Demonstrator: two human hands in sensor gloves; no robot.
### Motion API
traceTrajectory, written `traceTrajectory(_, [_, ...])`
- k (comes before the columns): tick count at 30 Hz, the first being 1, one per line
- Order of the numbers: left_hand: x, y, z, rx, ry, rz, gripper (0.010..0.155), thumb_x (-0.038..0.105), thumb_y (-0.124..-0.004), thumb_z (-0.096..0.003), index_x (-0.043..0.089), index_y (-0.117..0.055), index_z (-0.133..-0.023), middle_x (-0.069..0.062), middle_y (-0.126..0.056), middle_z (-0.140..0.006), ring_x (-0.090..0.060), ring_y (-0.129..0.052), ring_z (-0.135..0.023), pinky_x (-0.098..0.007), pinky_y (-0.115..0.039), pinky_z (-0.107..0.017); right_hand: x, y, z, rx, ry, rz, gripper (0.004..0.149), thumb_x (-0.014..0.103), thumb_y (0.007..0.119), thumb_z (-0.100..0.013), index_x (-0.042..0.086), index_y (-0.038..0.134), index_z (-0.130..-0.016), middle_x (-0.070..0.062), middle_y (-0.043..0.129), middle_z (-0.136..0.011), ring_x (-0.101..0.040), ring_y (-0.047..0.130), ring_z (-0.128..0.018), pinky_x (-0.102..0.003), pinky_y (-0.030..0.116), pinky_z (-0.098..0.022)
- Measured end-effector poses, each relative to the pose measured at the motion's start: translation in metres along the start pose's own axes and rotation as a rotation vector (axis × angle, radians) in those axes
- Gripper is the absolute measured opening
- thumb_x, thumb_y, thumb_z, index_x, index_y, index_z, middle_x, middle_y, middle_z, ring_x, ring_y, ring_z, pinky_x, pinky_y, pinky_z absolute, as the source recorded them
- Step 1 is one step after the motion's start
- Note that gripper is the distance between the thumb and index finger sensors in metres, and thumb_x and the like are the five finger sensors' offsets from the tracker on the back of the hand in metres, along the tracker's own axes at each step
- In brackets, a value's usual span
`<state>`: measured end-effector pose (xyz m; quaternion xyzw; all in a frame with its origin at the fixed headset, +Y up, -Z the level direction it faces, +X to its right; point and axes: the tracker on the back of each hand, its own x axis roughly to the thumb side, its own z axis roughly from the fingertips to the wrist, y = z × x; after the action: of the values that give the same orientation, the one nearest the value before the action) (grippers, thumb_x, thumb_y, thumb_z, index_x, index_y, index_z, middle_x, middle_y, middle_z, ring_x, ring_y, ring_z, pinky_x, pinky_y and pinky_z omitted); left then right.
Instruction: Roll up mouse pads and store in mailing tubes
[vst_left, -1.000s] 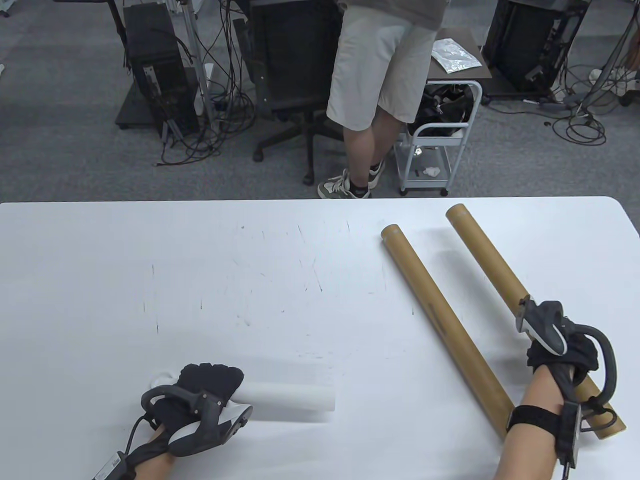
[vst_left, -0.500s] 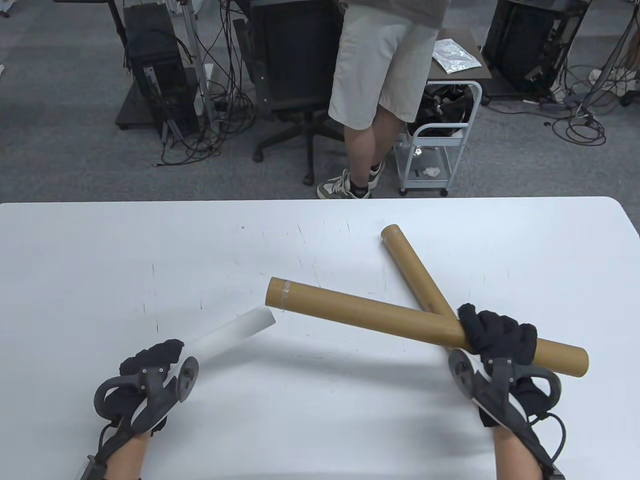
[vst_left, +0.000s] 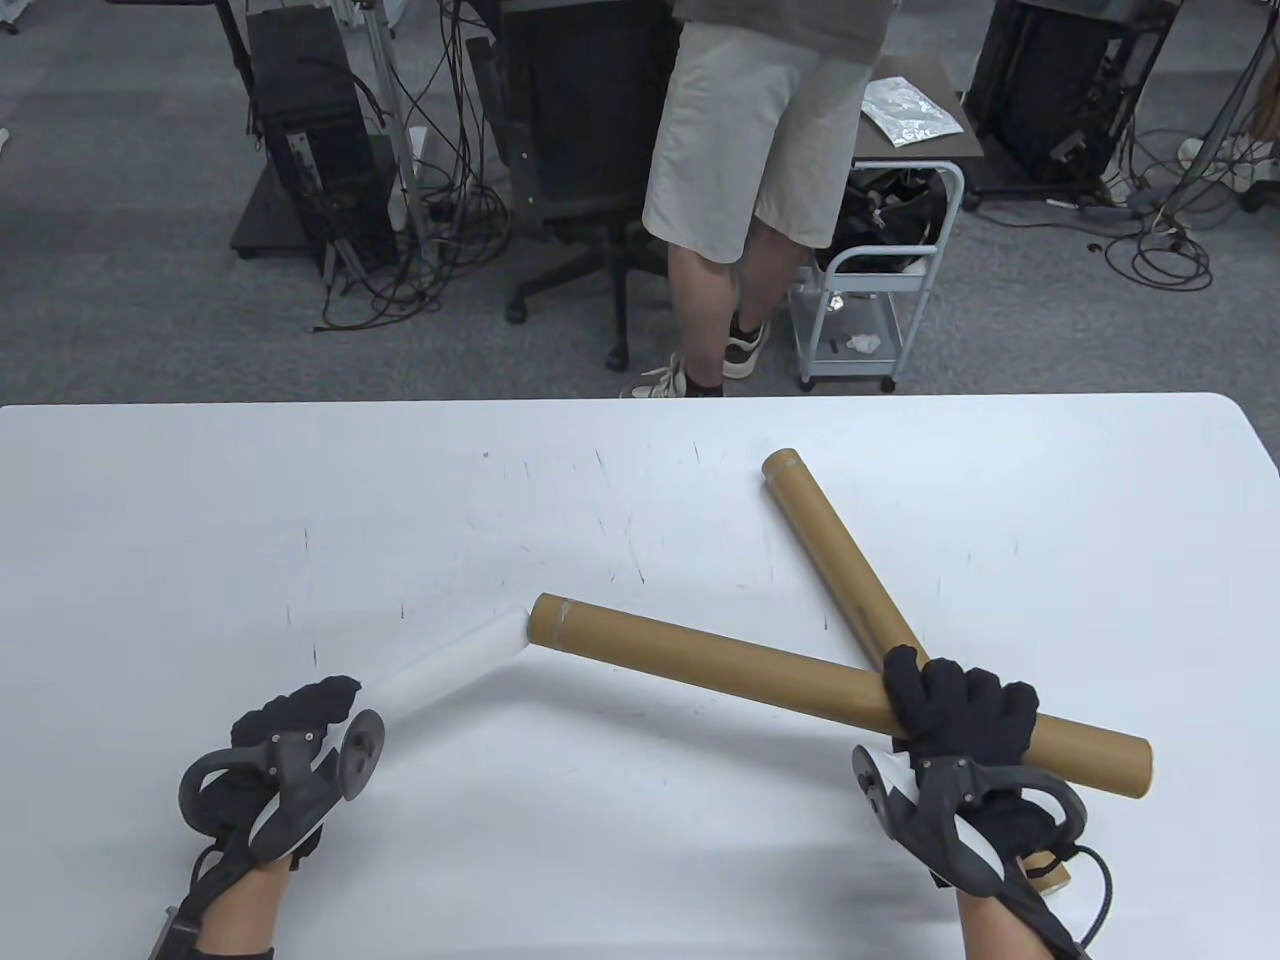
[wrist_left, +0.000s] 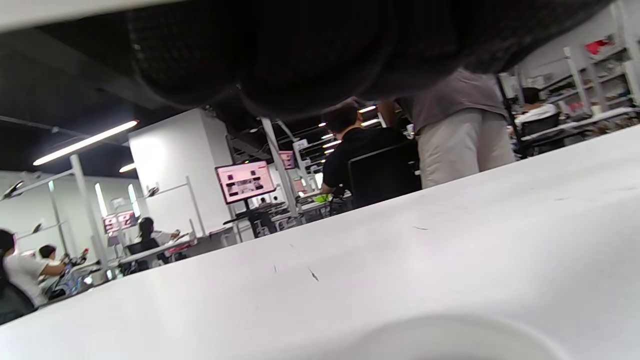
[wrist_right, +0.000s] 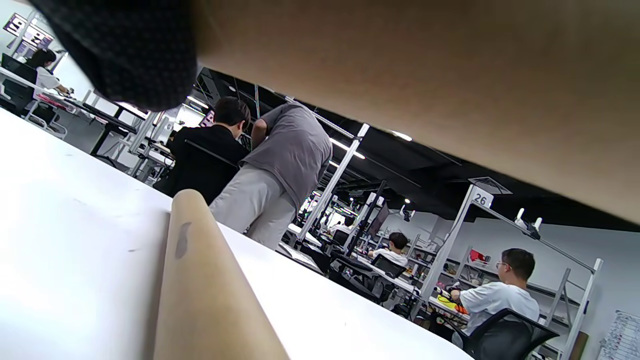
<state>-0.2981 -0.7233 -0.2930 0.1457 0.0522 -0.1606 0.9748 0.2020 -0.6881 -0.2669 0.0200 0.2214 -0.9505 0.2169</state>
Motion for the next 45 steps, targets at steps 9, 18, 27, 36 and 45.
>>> traceTrajectory(9, [0.012,-0.002,0.011,0.052,-0.272,0.147,0.038,0.057,-0.08,-0.0362,0.044,-0.074,-0.071,0.018,-0.093,-0.057,-0.002,-0.098,-0.049,-0.027,-0.085,-0.054,-0.009,0.008,0.001,0.084,-0.048,-0.098,0.07,0.043,0.088,-0.036,0.042,0.051,-0.096,0.009,0.068,-0.097,-0.026,0.073,-0.092,-0.063,0.054,-0.075])
traceTrajectory(18, [0.051,0.018,0.022,0.007,-0.387,0.097,0.063,0.068,-0.071,-0.0295,0.041,-0.064,-0.085,0.019,-0.089,-0.07,-0.002,-0.096,-0.061,-0.028,-0.084,-0.062,0.032,-0.022,0.006,-0.044,-0.19,-0.015,0.072,0.061,0.082,-0.033,0.03,0.062,-0.095,0.005,0.082,-0.082,-0.024,0.087,-0.072,-0.052,0.071,-0.066])
traceTrajectory(27, [0.06,0.017,0.021,-0.215,-0.486,0.312,0.071,0.055,-0.069,-0.0375,0.034,-0.051,-0.103,0.008,-0.081,-0.096,-0.017,-0.09,-0.086,-0.04,-0.076,-0.074,0.02,-0.005,0.002,0.036,-0.156,-0.007,0.072,0.06,0.083,-0.031,0.032,0.062,-0.094,0.006,0.082,-0.083,-0.022,0.086,-0.074,-0.051,0.069,-0.069])
traceTrajectory(36, [0.043,0.025,0.025,0.087,-0.336,0.31,0.085,0.061,-0.075,-0.0329,0.036,-0.034,-0.103,0.012,-0.068,-0.104,-0.007,-0.089,-0.09,-0.03,-0.081,-0.074,0.029,-0.003,0.008,-0.039,-0.228,-0.135,0.063,0.061,0.082,-0.032,0.036,0.066,-0.088,0.009,0.083,-0.078,-0.018,0.082,-0.072,-0.044,0.07,-0.067])
traceTrajectory(45, [0.003,0.005,0.006,-0.103,0.031,0.564,0.121,0.083,-0.071,-0.0144,0.028,-0.013,-0.106,-0.019,-0.031,-0.116,-0.046,-0.051,-0.107,-0.05,-0.074,-0.073,0.034,-0.012,0.012,-0.085,-0.254,-0.161,0.065,0.063,0.081,-0.032,0.033,0.068,-0.088,0.007,0.085,-0.075,-0.017,0.084,-0.069,-0.042,0.071,-0.065])
